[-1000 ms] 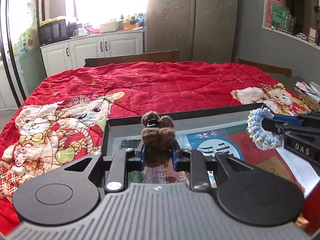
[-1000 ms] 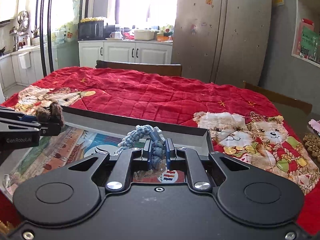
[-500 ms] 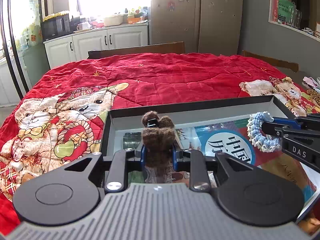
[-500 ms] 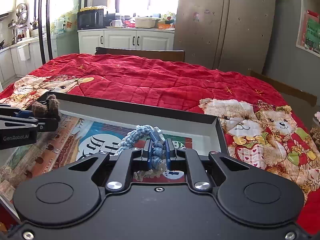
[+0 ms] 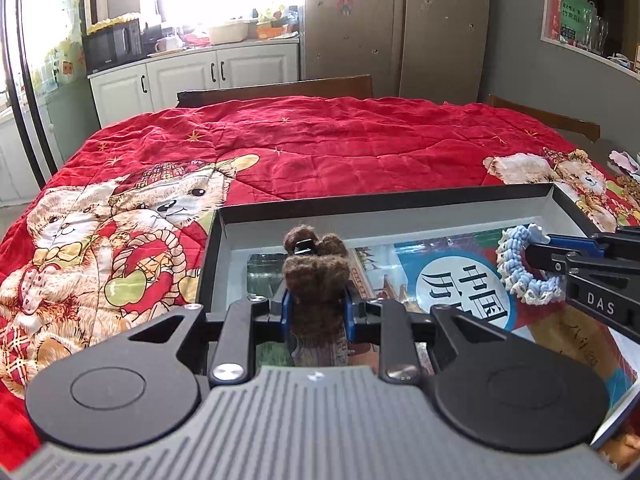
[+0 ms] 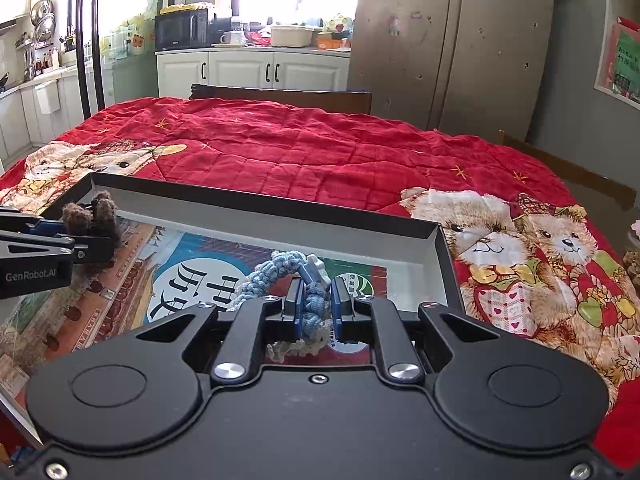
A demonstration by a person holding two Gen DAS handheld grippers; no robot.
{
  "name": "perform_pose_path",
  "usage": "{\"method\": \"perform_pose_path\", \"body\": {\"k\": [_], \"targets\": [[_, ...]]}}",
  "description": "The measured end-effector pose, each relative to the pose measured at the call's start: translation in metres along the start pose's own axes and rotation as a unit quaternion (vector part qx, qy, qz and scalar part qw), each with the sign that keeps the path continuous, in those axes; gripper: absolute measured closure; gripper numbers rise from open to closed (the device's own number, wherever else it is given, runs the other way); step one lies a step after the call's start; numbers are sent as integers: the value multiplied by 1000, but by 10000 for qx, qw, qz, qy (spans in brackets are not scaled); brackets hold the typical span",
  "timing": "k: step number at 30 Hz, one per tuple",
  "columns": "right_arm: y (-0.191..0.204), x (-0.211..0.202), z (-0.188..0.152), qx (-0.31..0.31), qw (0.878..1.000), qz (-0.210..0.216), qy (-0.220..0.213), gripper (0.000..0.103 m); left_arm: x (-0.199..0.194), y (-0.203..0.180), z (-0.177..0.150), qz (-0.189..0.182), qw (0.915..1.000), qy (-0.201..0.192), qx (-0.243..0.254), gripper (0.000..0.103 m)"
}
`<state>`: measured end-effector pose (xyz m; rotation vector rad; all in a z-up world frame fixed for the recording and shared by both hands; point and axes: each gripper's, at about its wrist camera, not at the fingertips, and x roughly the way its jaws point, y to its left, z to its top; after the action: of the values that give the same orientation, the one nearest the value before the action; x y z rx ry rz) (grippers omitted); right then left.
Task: Organize objects
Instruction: 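Carry both scrunchies over the black box with both grippers, then open both grippers to drop the scrunchies into the box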
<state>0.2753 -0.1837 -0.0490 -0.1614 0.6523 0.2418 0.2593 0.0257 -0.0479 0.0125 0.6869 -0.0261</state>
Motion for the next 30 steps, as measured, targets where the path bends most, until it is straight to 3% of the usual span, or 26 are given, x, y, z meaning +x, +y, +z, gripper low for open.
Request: {"method": "perform_pose_path", "body": {"k": [13,18,22,30], "targets": [[-1,2,0,19,10000,19,46,89,1,0,-1,24,10000,18,1,73],[-2,3,0,43,10000,29,55,84,1,0,-2,39,10000,1,10,55],[-2,3,0,59,10000,24,59,82,0,0,-1,44,10000,-20,20,54],[-3,1,0,95,10000,8,2,65,-3,1,-1,81,9999,-97,5,40]]}}
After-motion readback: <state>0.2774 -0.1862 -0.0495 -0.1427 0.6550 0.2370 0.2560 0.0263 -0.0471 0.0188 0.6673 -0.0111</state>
